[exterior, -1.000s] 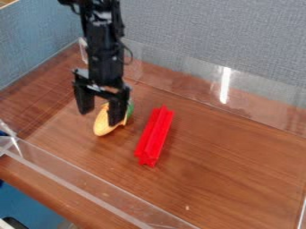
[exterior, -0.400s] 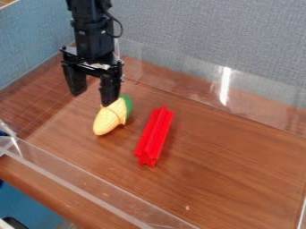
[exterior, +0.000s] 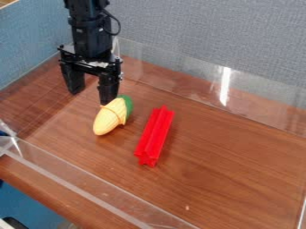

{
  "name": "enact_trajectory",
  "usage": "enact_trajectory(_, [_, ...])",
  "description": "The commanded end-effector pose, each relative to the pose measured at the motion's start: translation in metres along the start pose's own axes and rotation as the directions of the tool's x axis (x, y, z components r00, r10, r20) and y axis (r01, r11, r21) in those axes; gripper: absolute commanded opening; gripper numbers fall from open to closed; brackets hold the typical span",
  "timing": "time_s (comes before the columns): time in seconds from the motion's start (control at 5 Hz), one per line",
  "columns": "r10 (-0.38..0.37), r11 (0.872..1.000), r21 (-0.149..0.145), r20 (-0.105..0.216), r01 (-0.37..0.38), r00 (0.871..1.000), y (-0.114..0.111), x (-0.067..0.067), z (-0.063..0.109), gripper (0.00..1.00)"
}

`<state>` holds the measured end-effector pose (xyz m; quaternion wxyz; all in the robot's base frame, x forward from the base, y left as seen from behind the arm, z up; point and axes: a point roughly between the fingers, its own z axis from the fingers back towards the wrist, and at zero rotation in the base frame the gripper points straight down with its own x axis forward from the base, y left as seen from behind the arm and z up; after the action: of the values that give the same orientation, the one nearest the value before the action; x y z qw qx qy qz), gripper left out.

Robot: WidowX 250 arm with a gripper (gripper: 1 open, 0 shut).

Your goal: Push the yellow object to the left side of the table

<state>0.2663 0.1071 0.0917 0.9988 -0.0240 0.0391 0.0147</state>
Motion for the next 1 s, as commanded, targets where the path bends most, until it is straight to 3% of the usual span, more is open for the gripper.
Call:
enact_trajectory(0.0, [0.021,0.999,0.023,0.069,-0.022,0.997,0.0044,-0.0007,0.0216,1.00])
enact_trajectory(0.8, [0.053,0.998,0.012,0.059,-0.054,0.997,0.0042,-0.0044,0.0209,1.00])
